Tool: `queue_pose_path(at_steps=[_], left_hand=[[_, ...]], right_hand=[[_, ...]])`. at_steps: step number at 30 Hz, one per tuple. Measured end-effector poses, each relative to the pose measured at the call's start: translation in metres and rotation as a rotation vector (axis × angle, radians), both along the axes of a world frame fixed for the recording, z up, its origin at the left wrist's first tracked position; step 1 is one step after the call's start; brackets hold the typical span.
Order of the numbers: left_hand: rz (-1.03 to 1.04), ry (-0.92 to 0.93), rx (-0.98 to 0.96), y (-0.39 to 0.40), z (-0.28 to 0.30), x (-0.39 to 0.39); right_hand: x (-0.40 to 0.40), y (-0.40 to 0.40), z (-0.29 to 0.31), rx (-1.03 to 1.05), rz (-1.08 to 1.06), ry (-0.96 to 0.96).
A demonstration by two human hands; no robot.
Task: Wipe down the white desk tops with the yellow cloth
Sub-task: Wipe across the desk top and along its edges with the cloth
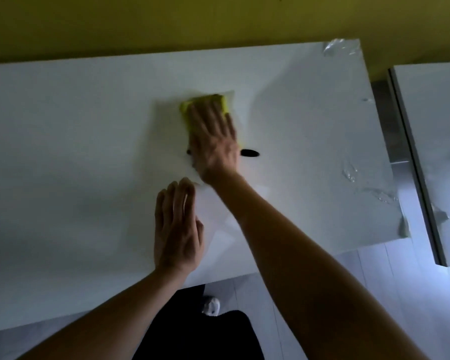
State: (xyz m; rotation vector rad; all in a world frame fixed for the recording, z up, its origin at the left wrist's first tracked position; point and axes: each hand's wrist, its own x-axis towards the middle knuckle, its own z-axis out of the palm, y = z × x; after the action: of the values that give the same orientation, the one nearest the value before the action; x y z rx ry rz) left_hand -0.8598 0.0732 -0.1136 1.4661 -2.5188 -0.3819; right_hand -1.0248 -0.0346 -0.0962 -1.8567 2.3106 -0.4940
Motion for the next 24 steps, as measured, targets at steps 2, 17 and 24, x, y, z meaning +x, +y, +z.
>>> queue_pose_path(at_steps=[2, 17, 24], left_hand=[[-0.002, 0.007, -0.009, 0.001, 0.000, 0.002], [0.073, 0.022, -0.064, -0.100, 0.004, -0.037], [0.089, -0.045, -0.051, -0.102, 0.002, -0.033]], right_hand=[[0.012, -0.007, 0.003, -0.016, 0.150, -0.004], [-0.128, -0.052, 0.002, 0.027, -0.537, 0.005], [-0.001, -0.115, 0.004, -0.012, 0.220, -0.006]])
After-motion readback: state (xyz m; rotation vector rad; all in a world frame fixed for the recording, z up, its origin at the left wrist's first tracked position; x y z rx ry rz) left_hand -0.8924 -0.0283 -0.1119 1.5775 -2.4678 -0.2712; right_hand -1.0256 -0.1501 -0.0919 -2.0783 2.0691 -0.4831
